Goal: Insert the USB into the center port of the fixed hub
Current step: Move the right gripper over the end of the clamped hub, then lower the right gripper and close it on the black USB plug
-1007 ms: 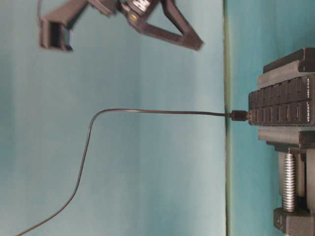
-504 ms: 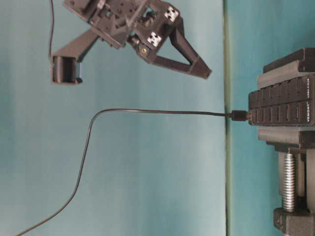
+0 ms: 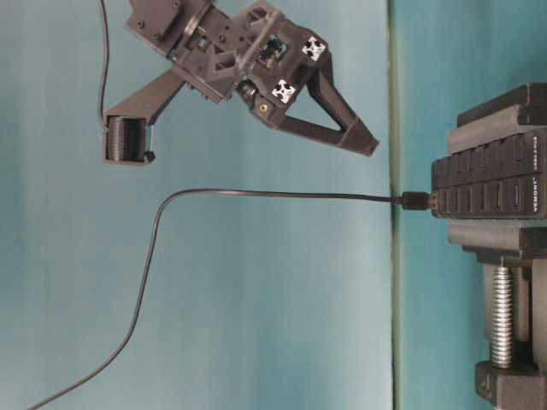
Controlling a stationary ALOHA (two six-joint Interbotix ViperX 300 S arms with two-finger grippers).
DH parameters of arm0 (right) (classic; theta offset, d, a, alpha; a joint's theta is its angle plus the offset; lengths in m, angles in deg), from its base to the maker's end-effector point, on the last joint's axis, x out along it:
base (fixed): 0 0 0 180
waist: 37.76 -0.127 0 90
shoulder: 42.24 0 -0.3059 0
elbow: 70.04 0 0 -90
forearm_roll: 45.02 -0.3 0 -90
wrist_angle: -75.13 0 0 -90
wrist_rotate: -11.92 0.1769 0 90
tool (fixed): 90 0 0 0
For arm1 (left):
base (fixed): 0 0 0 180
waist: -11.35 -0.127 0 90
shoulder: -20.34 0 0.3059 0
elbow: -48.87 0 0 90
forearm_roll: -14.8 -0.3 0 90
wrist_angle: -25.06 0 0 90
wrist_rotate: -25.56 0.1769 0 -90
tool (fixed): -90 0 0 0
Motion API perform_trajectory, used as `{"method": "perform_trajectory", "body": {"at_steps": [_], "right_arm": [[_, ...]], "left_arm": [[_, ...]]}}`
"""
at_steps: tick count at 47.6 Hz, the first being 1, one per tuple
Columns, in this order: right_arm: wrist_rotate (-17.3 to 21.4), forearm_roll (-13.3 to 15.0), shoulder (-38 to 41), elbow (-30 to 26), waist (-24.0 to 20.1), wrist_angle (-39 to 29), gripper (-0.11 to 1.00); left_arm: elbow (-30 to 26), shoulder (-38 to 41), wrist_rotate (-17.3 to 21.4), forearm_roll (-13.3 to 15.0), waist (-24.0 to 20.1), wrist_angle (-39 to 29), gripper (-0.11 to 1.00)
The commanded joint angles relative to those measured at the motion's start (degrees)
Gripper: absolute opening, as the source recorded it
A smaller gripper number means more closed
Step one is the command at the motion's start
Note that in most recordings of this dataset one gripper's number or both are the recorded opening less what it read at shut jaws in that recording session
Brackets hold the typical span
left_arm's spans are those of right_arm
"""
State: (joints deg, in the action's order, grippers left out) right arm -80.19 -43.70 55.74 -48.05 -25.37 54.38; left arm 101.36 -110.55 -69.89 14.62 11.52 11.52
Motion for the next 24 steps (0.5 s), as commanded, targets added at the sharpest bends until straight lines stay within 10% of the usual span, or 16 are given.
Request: {"method": "perform_trajectory", "body": {"at_steps": [1, 10, 24], "right_arm": [[-0.6, 0.1, -0.6, -1.2, 0.1, 0.9, 0.02], [-0.7, 0.1, -0.4, -0.8, -0.2, 3.3, 0.19], [-0.5, 0.1, 1.8, -0.8, -0.3, 7.2, 0.89]], "left_arm": [[-1.2, 0.3, -0.1, -0.1, 0.1, 0.2, 0.02], [-1.2, 0.1, -0.1, -0.1, 0.1, 0.2, 0.02], [-1.1, -0.4, -0.1, -0.1, 0.0, 0.2, 0.02]]}}
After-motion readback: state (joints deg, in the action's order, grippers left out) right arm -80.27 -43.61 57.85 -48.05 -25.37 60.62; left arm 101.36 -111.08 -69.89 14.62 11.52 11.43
